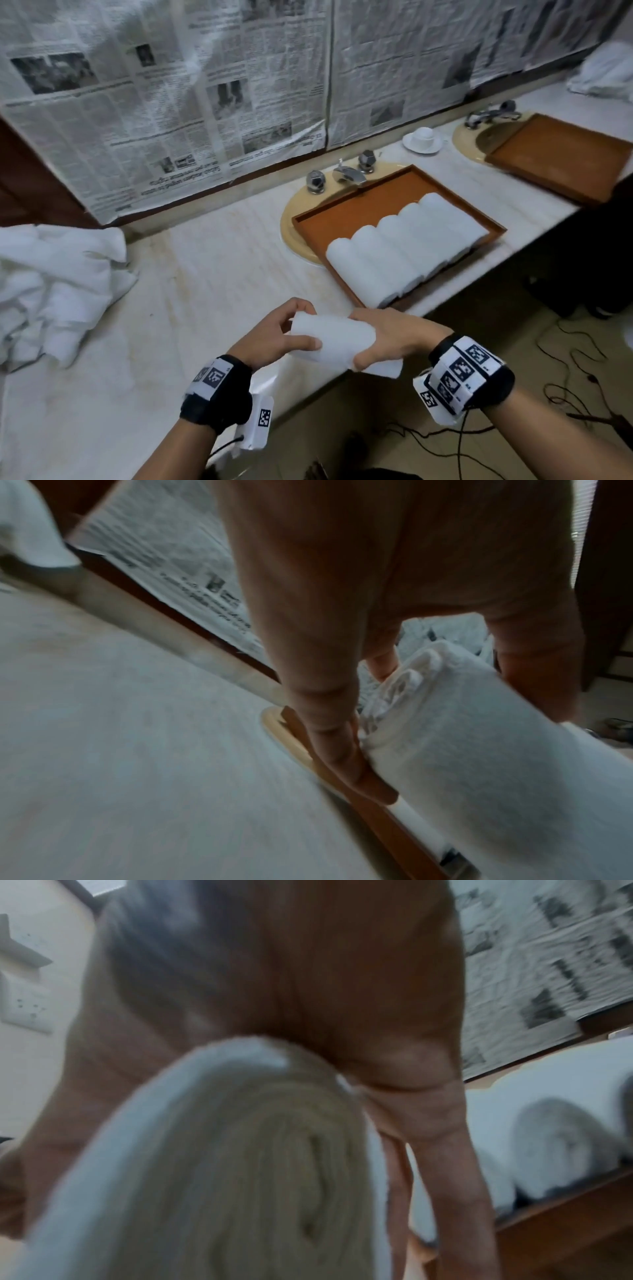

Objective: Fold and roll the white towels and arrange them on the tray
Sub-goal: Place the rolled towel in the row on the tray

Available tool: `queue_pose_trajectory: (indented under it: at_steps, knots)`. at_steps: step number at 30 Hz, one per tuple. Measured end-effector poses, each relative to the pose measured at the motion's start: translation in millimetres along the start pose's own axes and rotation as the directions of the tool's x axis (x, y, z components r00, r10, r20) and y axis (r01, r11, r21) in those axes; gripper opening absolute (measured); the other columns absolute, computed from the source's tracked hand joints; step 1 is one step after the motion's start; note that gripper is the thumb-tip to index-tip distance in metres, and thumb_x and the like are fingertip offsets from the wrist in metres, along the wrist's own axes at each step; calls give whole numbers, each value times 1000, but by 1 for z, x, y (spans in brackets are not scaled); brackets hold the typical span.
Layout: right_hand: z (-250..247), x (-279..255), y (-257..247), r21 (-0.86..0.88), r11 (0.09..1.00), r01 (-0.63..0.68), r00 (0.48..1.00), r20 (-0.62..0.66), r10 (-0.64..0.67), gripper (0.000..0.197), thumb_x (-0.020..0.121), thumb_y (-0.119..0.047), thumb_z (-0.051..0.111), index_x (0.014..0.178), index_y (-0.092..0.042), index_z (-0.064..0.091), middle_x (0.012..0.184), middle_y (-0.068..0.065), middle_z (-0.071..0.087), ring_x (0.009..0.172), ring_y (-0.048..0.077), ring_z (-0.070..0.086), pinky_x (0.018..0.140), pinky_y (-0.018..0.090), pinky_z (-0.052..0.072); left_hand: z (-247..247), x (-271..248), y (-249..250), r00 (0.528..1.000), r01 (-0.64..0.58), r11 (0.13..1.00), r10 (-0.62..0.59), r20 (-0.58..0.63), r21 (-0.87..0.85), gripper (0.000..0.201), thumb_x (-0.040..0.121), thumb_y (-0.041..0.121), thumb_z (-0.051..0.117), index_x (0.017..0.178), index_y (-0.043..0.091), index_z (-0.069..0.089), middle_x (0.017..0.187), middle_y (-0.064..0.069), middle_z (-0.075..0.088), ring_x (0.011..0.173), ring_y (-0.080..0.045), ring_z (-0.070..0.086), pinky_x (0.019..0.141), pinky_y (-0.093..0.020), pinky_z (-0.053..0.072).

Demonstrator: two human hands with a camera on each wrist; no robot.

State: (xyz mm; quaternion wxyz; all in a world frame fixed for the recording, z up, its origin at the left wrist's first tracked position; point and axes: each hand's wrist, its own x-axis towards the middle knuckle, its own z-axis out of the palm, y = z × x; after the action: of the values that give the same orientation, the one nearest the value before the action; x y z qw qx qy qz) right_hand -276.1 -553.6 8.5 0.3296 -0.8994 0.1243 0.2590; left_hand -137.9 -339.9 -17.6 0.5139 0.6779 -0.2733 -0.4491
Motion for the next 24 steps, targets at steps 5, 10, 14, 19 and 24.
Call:
queue_pose_trajectory:
  at_steps: [5,10,14,19,24]
  knots:
    - [-29,-31,42,249,967,46,974,-227,12,73,64,-56,84,127,-49,49,120,-20,57,110,5,54,95,29,49,18,40,39,997,-77,995,75,37,67,43,75,20,83,112,19,60,113,-6,63,102,-17,62,81,-30,55]
    - [-57,-49,85,419,900,124,925,-377,48,68,68,-55,86,129,-43,60,124,-25,62,117,-3,55,105,32,47,39,85,67,993,-111,989,108,38,95,35,79,12,81,108,18,63,112,-3,65,104,-15,62,82,-25,53]
    - [-83,-49,124,472,865,171,899,-435,60,65,69,-53,86,129,-39,63,124,-23,64,118,-4,56,106,33,47,57,133,93,987,-152,981,144,70,119,34,78,16,84,107,16,65,111,-3,66,107,-20,62,84,-28,54]
    - [-130,-38,191,542,807,235,866,-494,80,58,71,-49,86,124,-39,66,122,-22,66,116,-3,58,103,29,48,89,213,129,980,-185,971,172,96,150,34,80,25,83,111,21,68,112,-3,70,107,-23,65,92,-39,53]
    - [-180,-25,263,582,763,279,812,-567,135,59,68,-49,87,123,-40,68,124,-18,66,118,1,58,108,34,45,131,300,161,982,-183,966,169,89,182,39,78,35,83,114,33,69,115,2,70,108,-16,65,94,-32,53]
